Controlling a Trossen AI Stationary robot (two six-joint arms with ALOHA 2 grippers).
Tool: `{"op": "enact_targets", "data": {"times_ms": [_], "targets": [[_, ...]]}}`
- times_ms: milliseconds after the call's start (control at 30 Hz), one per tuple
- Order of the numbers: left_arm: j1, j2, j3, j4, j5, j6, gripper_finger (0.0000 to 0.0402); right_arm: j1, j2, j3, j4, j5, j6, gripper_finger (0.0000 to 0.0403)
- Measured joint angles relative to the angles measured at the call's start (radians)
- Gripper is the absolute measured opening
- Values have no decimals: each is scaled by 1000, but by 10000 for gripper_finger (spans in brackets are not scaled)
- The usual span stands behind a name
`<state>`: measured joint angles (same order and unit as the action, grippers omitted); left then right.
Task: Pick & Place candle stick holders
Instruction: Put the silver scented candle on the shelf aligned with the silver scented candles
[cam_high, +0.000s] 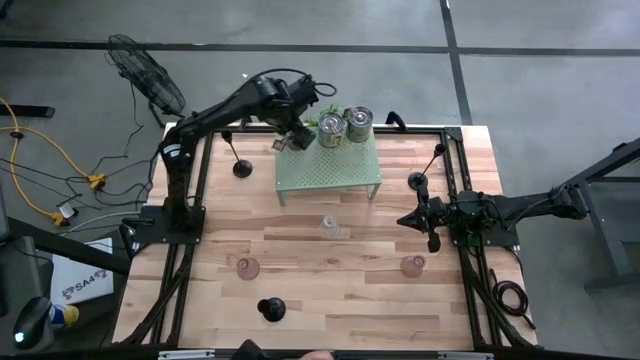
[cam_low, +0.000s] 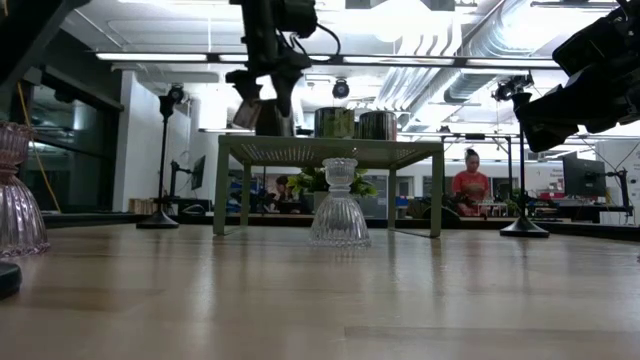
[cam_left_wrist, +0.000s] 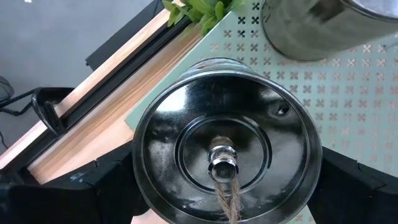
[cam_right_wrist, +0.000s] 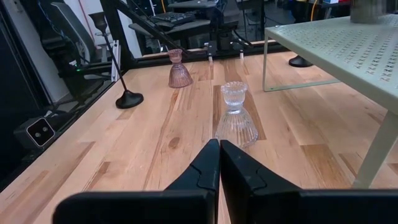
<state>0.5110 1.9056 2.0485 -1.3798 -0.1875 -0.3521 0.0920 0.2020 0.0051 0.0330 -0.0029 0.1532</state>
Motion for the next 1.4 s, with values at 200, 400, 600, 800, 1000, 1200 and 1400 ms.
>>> {"op": "enact_targets", "data": {"times_ms": [200, 400, 600, 800, 1000, 1200, 1400], "targets": [[0, 8, 1, 0, -2, -38, 357, 0, 0, 0, 0, 0, 0, 3], [0, 8, 1, 8, -2, -48, 353, 0, 0, 0, 0, 0, 0, 4], [0, 23, 2, 44, 21, -47, 356, 0, 0, 0, 0, 0, 0, 5], [-2, 37, 3, 53, 46, -38, 357, 0, 0, 0, 0, 0, 0, 3], [-2, 37, 3, 52, 41, -29, 358, 0, 0, 0, 0, 0, 0, 4], [-1, 38, 1, 94, 40, 10, 363, 0, 0, 0, 0, 0, 0, 5], [-2, 39, 0, 110, 40, 41, 387, 0, 0, 0, 0, 0, 0, 3]]}}
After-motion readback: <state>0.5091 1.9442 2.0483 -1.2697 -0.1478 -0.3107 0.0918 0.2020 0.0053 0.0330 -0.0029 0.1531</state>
